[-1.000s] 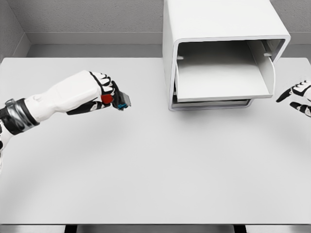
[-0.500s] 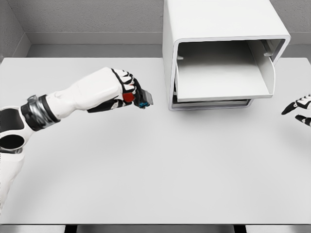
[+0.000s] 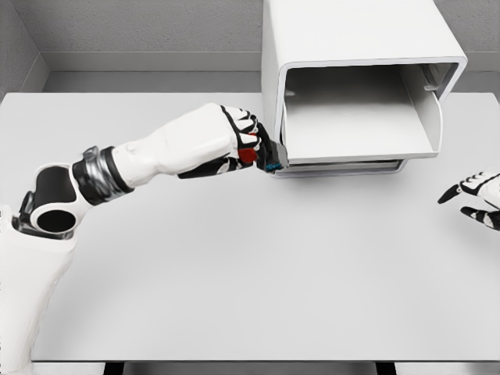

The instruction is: Slide open multi-storey tabletop storage cabinets and put open load switch and slide close multi-storey tabletop storage cabinets

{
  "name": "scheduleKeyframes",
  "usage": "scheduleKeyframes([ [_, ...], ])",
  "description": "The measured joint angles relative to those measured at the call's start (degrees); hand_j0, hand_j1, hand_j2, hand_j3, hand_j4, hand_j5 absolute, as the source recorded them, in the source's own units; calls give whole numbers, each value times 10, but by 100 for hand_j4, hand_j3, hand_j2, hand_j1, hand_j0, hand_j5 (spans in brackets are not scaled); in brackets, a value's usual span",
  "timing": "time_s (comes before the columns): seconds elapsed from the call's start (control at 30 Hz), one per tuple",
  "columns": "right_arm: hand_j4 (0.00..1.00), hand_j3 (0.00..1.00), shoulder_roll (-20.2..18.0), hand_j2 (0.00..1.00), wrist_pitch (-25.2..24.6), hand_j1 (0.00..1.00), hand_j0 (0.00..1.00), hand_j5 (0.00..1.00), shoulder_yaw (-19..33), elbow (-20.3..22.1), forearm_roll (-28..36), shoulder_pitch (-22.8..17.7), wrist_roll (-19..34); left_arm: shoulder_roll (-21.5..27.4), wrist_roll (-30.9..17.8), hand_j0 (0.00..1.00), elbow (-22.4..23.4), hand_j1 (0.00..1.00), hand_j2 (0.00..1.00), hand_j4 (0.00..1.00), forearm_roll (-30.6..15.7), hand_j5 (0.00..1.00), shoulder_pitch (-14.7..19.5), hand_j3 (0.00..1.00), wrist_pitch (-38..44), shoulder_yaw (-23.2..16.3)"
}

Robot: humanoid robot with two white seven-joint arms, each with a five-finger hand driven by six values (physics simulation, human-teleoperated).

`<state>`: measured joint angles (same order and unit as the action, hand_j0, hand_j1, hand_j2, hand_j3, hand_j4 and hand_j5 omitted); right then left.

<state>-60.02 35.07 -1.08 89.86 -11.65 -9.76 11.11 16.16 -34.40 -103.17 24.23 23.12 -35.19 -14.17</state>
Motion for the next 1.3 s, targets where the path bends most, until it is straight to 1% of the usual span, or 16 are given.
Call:
scheduleKeyframes([
  [0.17, 61, 61, 6, 61, 0, 61, 61, 61, 0, 2, -1, -1, 0, -19, 0, 36, 0, 36, 36, 36, 7, 36, 5, 36, 0, -8],
  [0.43, 61, 61, 8, 61, 0, 61, 61, 61, 0, 4, -1, -1, 0, -67, 0, 36, 0, 36, 36, 36, 47, 36, 22, 36, 0, -10],
  [0.77, 61, 61, 9, 61, 0, 61, 61, 61, 0, 5, -1, -2, 0, -107, 0, 36, 9, 36, 36, 36, 81, 36, 46, 36, 0, -25],
  [1.07, 61, 61, 10, 61, 0, 61, 61, 61, -1, 18, -2, -2, 1, -153, 0, 36, 19, 36, 36, 36, 145, 36, 52, 36, 0, -33],
  [1.13, 61, 61, 10, 61, 0, 61, 61, 61, -1, 19, -2, -1, 2, -157, 0, 36, 24, 36, 36, 36, 155, 36, 61, 36, 0, -34],
  [1.23, 61, 61, 10, 61, 0, 61, 61, 61, -1, 20, -3, -2, 2, -160, 0, 36, 35, 36, 36, 36, 176, 36, 62, 36, 0, -35],
  [1.3, 61, 61, 10, 61, 0, 61, 61, 61, -1, 21, -3, -1, 2, -161, 0, 36, 43, 36, 36, 36, 189, 36, 69, 36, 0, -37],
])
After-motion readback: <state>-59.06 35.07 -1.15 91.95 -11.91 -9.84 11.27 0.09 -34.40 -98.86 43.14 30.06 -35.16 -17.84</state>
